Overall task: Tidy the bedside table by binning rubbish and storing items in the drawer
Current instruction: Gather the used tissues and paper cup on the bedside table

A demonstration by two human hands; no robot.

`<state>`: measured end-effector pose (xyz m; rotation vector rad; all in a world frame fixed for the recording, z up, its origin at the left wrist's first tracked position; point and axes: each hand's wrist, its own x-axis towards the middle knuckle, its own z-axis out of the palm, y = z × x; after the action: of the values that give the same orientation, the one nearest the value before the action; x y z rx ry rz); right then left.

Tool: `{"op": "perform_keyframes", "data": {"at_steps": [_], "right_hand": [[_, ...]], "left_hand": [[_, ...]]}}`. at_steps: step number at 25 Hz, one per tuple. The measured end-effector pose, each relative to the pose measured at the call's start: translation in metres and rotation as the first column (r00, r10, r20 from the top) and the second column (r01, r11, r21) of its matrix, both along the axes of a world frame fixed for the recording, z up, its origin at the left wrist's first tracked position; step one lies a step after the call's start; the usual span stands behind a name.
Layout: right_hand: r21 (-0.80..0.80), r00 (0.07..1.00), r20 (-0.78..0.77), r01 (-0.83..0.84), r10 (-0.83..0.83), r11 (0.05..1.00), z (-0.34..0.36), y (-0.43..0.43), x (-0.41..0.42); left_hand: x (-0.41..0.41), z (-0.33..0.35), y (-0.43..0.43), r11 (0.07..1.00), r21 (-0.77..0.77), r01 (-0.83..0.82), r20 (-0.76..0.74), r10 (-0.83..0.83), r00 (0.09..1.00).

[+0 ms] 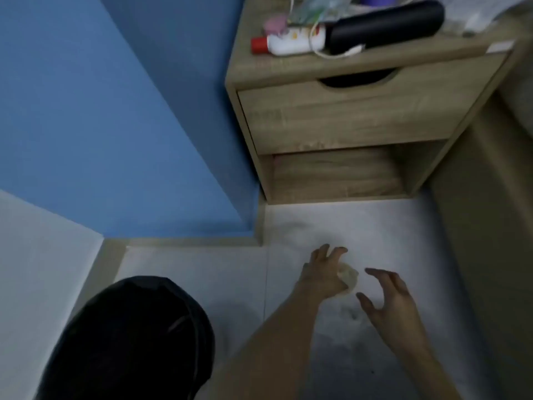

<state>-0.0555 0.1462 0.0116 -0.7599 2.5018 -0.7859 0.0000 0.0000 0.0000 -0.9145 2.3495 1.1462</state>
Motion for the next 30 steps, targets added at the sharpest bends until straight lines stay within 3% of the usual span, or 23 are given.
{"op": "perform_keyframes", "data": {"at_steps": [4,6,8,11,15,19,22,27,30], "right_hand": [[0.228,0.982,0.107,-0.18,0.159,0.957,-0.056,-0.008,0.006],[0.326,0.971,0.189,-0.201,0.145,0.924,-0.093,-0.004,0.023],[0.388,0.973,0.168,-0.212,0.157,0.897,-0.13,0.004,0.04],[0.363,0.969,0.088,-0.247,0.23,0.899,-0.175,0.006,0.057],[0.21,0.994,-0.013,-0.107,0.112,0.972,-0.16,-0.005,0.028],[0.034,0.984,-0.171,-0.042,0.047,0.999,-0.094,-0.02,-0.034],[-0.201,0.949,-0.288,0.068,-0.125,0.977,-0.01,-0.041,-0.09],[-0.577,0.899,-0.39,-0.07,-0.199,0.814,0.197,-0.081,-0.145],[-0.605,0.863,-0.478,-0.188,-0.165,0.774,0.268,-0.114,-0.169]], "left_hand": [[-0.004,-0.032,-0.003,0.987,-0.089,0.131,0.091,-0.123,0.988],[-0.002,-0.055,0.002,0.978,-0.116,0.171,0.12,-0.157,0.98],[0.002,-0.075,0.006,0.965,-0.182,0.189,0.122,-0.169,0.978],[0.008,-0.102,0.007,0.946,-0.293,0.138,0.06,-0.126,0.99],[0.009,-0.108,0.003,0.931,-0.365,0.007,-0.035,-0.022,0.999],[-0.01,-0.056,-0.008,0.937,-0.324,-0.134,-0.18,0.078,0.981],[-0.04,0.027,-0.026,0.932,-0.294,-0.21,-0.388,0.085,0.918],[-0.072,0.208,-0.051,0.828,-0.437,-0.353,-0.682,-0.049,0.73],[-0.091,0.284,-0.076,0.712,-0.514,-0.478,-0.761,-0.122,0.637]]}}
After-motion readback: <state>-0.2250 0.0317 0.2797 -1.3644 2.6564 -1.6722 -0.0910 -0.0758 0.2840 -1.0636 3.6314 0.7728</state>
